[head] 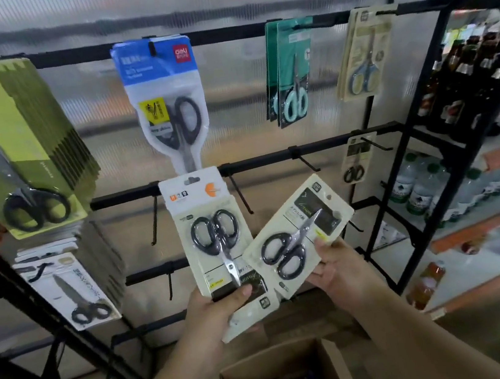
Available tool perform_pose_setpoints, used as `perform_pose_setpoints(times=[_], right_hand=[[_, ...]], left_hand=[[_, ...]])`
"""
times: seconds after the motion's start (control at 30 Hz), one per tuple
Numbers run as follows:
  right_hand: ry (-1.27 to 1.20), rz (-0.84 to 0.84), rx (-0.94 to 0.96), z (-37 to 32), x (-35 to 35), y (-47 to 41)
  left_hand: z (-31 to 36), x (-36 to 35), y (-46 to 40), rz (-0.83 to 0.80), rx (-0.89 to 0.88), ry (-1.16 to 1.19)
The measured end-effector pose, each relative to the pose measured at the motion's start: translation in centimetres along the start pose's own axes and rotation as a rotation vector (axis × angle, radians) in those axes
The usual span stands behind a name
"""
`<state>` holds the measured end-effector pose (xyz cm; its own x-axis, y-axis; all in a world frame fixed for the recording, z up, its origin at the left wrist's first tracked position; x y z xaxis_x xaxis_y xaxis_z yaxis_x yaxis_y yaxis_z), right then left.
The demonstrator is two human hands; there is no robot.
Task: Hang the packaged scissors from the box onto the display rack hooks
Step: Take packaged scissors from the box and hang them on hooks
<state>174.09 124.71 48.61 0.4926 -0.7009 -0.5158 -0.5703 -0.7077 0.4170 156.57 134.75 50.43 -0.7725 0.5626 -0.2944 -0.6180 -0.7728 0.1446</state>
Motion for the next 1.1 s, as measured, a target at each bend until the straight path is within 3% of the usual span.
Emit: perform_pose_setpoints(times=[0.13, 0.3, 0.5, 0.67, 0.9, 1.1], right_hand=[[-0.044, 0.116, 0.110, -3.4, 4.5, -1.6], [-0.098, 0.191, 0.079, -8.3, 11.3, -4.8], [0.046, 0.277, 0.052, -16.3, 19.7, -9.3], [0.144, 0.261, 0.093, -21.3, 22.0, -12.7], [0.260, 0.285, 0.123, -21.7, 23.6, -16.0], [0.458, 0.339, 0.255, -22.0, 24.8, -16.8]], left_hand=[[-1.7, -2.1, -1.1, -0.048, 0.060, -0.076], [-3.1, -8.9, -3.4, -0.090, 0.068, -0.094], [-5.7, -19.1, -6.5, -0.026, 0.113, -0.078], [-6.8, -24.9, -8.6, 0.017, 0.085, -0.080], [-6.7, -26.6, -10.0, 0.082, 0.059, -0.071], [-6.6, -26.6, -11.5, 0.114, -0.010, -0.089]])
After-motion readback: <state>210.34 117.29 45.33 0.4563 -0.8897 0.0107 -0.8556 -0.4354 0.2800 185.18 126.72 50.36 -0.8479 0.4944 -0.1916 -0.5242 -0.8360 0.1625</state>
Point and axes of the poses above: each hand's wrist, its own y-axis away from the middle knuckle, its own x-axis out of the back of the hand, z = x × y, the point moved 7 cm from there along -y, towards the middle knuckle, and after that the axes turned 6 degrees about -x, right-handed, at the moved point
